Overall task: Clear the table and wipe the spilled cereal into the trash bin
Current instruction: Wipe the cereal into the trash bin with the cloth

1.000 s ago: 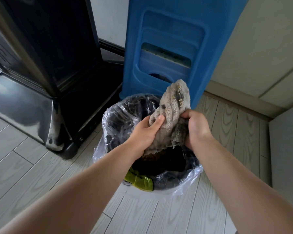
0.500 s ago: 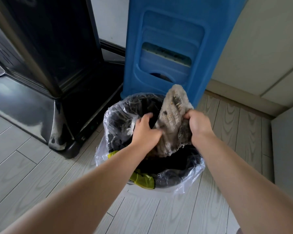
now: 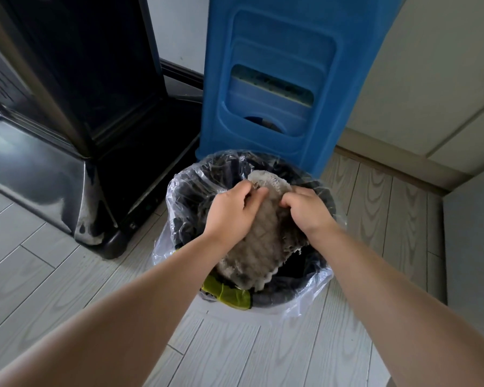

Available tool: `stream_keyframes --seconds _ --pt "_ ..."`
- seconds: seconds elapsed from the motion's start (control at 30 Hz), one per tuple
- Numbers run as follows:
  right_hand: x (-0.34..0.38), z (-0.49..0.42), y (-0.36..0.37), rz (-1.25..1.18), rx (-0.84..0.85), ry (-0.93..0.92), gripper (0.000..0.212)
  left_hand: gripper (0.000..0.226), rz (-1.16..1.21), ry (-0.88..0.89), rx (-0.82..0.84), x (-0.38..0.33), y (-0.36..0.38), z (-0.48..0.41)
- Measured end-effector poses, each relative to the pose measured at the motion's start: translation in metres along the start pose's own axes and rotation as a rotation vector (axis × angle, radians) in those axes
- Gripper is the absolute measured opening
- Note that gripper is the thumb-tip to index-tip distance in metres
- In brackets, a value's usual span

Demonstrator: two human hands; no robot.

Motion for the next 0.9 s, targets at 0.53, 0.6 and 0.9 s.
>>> stream_keyframes --seconds 0.53,0.6,0.9 --pt "-0.003 -0.007 0.013 0.078 0.131 -0.03 0.021 0.051 0.283 -0.171 0.127 0.001 0.008 0.0" --pt "-0.007 -0.007 0.011 0.096 0.146 -0.026 0.018 0.041 0.293 -0.193 0.112 0.005 0.006 -0.002" --pt "-0.017 -0.017 -0.012 0.143 0.035 0.018 0.025 0.023 0.346 -0.313 0.053 0.027 0.0 -0.006"
Point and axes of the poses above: each hand's wrist, its own z-axis away from the middle knuckle, its own y-axis out of the palm, x = y × z, the point moved 10 cm from there along -z, towards the middle knuckle, and after that the axes turned 8 degrees about -y, right-handed, at the moved point
